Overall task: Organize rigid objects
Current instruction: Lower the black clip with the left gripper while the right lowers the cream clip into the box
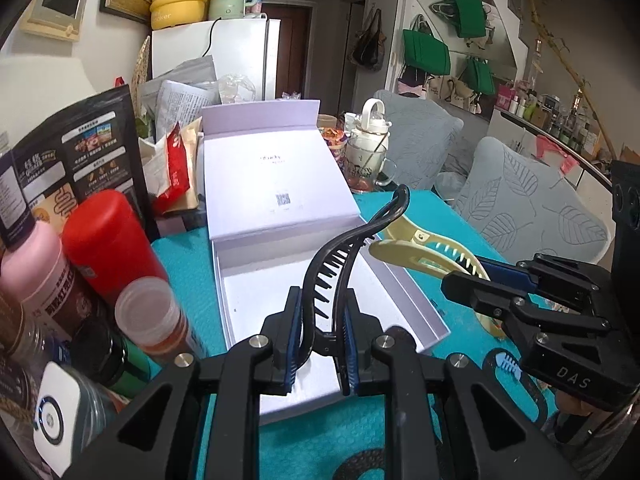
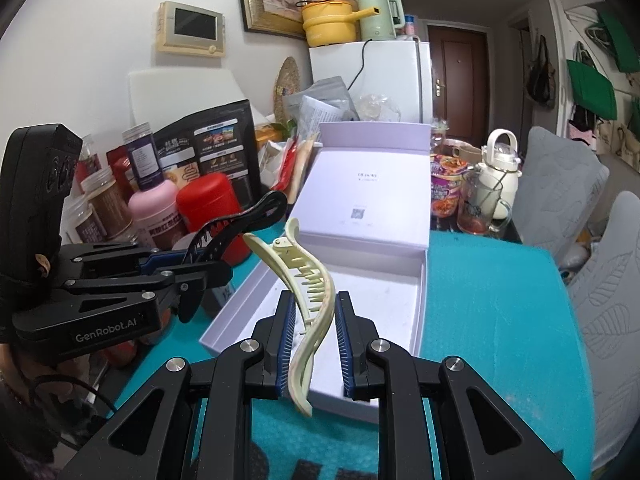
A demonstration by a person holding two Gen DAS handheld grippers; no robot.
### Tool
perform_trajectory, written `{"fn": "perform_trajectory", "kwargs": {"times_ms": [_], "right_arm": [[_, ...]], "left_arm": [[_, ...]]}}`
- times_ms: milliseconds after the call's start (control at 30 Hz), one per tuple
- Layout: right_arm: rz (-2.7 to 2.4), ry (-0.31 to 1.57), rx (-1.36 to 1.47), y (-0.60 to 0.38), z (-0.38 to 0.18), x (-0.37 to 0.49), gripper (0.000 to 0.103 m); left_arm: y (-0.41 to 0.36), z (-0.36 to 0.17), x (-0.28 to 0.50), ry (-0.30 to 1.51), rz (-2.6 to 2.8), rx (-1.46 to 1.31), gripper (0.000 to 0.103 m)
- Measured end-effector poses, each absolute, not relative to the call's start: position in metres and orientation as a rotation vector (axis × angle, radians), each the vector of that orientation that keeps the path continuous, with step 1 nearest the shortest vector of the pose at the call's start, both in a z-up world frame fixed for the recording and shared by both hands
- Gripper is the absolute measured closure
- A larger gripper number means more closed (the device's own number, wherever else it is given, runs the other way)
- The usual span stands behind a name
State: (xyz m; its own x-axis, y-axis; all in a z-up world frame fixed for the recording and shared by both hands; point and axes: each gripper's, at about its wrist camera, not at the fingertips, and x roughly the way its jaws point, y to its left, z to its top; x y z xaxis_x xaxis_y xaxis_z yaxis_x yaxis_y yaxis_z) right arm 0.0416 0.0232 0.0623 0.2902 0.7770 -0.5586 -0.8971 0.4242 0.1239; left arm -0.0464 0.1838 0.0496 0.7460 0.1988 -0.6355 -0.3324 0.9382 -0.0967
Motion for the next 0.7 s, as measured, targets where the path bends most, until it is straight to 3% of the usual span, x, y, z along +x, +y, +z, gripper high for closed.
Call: {"fn": "perform_trajectory", "kwargs": {"times_ms": [300,700], "right_arm": [[1.102,0.602,-0.241,0.041,0.068,0.071,0.083],[1.059,0.652,-0.247,0.078,0.038,0.107,0.083]], "left_arm": [[0.209,0.051,-0.008,0.644,0.337,-0.225,0.084],[0.257,0.004,0.044,0.692,0.446,-0.308,0.084]]}}
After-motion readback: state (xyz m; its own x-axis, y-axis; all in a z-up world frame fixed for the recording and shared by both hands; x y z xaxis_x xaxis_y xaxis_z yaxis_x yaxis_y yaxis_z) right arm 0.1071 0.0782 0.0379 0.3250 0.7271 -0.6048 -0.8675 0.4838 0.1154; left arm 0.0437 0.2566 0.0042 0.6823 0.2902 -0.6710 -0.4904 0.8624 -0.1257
